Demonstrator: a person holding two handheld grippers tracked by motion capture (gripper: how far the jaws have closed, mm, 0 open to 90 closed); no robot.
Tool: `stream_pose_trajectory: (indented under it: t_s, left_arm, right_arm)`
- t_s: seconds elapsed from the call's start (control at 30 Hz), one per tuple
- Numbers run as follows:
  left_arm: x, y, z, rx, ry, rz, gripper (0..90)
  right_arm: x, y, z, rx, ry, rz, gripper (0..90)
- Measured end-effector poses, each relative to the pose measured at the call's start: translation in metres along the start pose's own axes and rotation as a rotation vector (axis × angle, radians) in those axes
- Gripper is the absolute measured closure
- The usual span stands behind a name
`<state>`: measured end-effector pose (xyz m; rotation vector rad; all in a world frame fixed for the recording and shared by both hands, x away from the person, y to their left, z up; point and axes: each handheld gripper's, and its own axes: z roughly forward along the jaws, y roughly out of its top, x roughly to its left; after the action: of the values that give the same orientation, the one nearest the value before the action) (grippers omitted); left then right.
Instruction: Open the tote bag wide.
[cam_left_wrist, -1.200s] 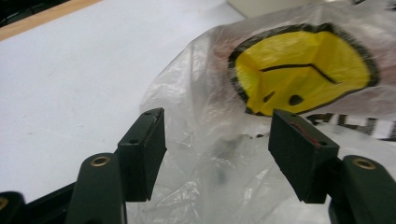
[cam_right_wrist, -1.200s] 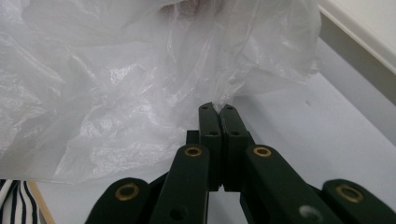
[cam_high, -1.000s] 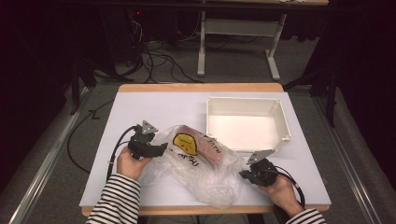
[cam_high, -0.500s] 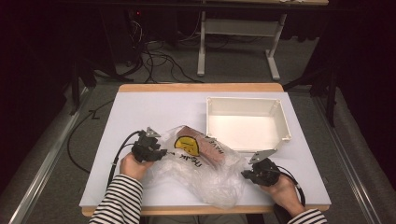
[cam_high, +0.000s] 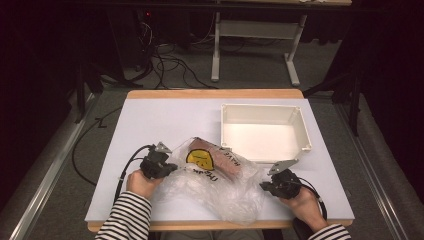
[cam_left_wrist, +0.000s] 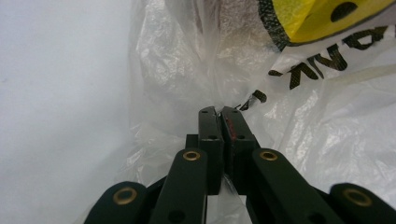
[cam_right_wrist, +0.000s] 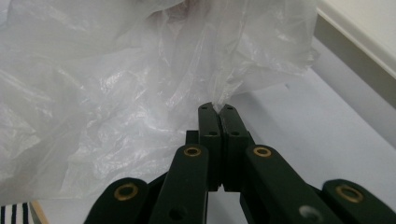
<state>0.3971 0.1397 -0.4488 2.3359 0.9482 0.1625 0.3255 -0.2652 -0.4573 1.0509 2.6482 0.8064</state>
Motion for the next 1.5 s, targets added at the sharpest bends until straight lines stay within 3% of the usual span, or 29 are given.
stream_pose_trajectory:
  t_s: [0.27,0.73,0.93,1.3,1.5]
  left_arm:
    - [-0.018,-0.011,-0.013,-0.006,-0.045,0.031,89.0]
    - [-0.040,-0.024,-0.015,-0.021,-0.114,0.069,89.1]
    - [-0.057,-0.028,-0.017,-0.022,-0.145,0.096,89.0]
    - [-0.061,-0.029,-0.017,-0.044,-0.170,0.092,87.3]
    - [-0.072,-0.032,-0.017,-0.027,-0.206,0.118,88.3]
  right_arm:
    - [-0.007,-0.003,-0.002,-0.006,-0.013,0.038,90.0]
    - [-0.020,-0.001,-0.001,-0.005,-0.076,0.089,90.0]
    - [-0.028,0.000,0.001,-0.012,-0.098,0.106,90.0]
    - [-0.030,0.000,0.001,-0.015,-0.114,0.110,89.6]
    - [-0.030,0.001,0.002,-0.013,-0.113,0.116,89.6]
